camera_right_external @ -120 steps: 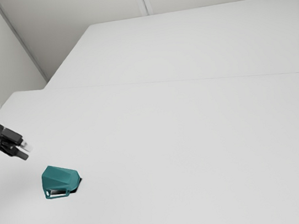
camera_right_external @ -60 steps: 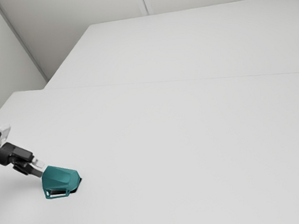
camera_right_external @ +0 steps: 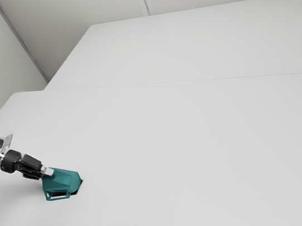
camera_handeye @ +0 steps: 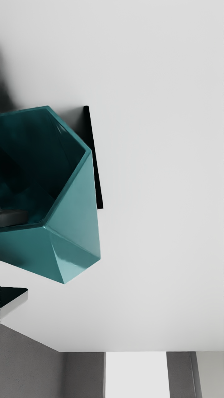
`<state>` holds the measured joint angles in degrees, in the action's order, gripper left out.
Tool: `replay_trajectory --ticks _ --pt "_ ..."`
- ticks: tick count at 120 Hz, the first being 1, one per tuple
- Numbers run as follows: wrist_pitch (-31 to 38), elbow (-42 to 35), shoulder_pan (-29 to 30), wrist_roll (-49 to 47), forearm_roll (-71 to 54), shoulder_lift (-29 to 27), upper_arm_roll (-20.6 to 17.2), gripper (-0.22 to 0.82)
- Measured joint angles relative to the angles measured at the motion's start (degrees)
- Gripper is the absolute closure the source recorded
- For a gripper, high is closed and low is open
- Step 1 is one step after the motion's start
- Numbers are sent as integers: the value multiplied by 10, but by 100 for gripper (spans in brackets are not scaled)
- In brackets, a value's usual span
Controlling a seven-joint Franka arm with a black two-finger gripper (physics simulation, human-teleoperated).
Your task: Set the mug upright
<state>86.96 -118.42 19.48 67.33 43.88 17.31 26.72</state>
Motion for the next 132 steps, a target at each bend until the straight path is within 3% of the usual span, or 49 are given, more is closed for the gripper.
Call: replay_trajectory --ticks 14,31,60,86,106,132 --pt "-2 0 0 3 1 0 0 64" --pt "-9 0 1 5 4 -4 0 72" --pt "-30 0 1 10 10 -26 0 77" --pt "-39 2 -30 9 -1 -92 2 78" --pt "11 29 -93 -18 -97 -152 -11 78" --pt "120 51 -128 -81 -251 -173 -88 79"
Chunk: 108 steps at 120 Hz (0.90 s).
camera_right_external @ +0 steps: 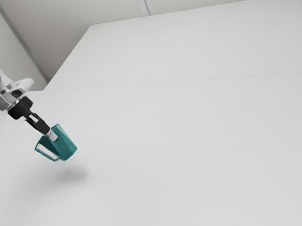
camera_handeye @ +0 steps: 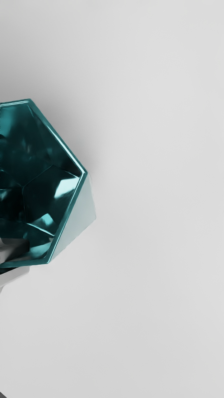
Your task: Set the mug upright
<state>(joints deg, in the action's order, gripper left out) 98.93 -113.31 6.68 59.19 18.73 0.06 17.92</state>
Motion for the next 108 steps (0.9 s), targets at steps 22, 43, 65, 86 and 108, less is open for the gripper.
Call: replay_trajectory --ticks 22,43,65,86,108 --pt "101 -39 -31 -63 -77 -25 -58 79" --pt "203 -96 -26 -115 -101 -37 -88 79" --pt "297 -140 -10 -158 -120 -38 -113 79" --pt "357 -166 -29 -192 -130 -36 -129 79" --pt "388 -177 -29 -220 -133 -30 -130 79"
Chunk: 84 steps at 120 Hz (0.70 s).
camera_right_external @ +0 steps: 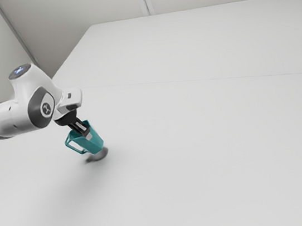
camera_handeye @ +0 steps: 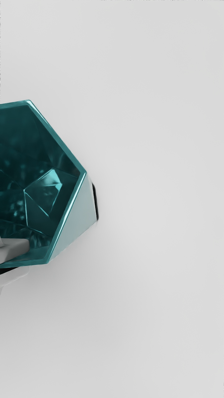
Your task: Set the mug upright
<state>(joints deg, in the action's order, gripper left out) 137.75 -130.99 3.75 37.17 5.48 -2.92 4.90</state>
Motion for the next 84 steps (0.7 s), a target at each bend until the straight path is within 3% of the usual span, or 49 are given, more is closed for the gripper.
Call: replay_trajectory --ticks 38,44,65,84 --pt "17 0 3 -33 3 32 2 76" --pt "18 1 4 -35 6 33 1 70" --pt "18 3 5 -43 11 32 0 33" --pt "7 10 5 -48 12 19 0 16"
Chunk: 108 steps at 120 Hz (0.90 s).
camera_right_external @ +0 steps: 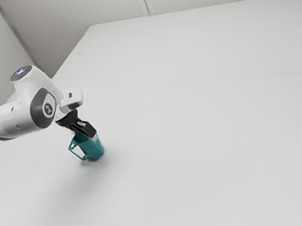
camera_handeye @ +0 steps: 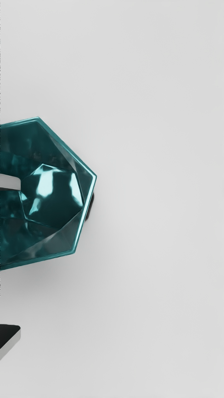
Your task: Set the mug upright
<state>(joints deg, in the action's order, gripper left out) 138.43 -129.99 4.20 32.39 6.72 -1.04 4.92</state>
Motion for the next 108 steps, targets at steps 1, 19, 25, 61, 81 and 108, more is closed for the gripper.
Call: replay_trajectory --ticks 1,19,25,61,81,108 --pt "-2 2 0 0 0 -1 0 15" --pt "-66 65 -3 -8 0 -5 1 7" --pt "-98 99 -5 -12 0 -1 1 6" --pt "-274 313 -35 -39 -7 71 6 1" --pt "-347 389 -47 -50 -19 87 7 1" --pt "-394 403 -46 -64 -21 82 8 0"
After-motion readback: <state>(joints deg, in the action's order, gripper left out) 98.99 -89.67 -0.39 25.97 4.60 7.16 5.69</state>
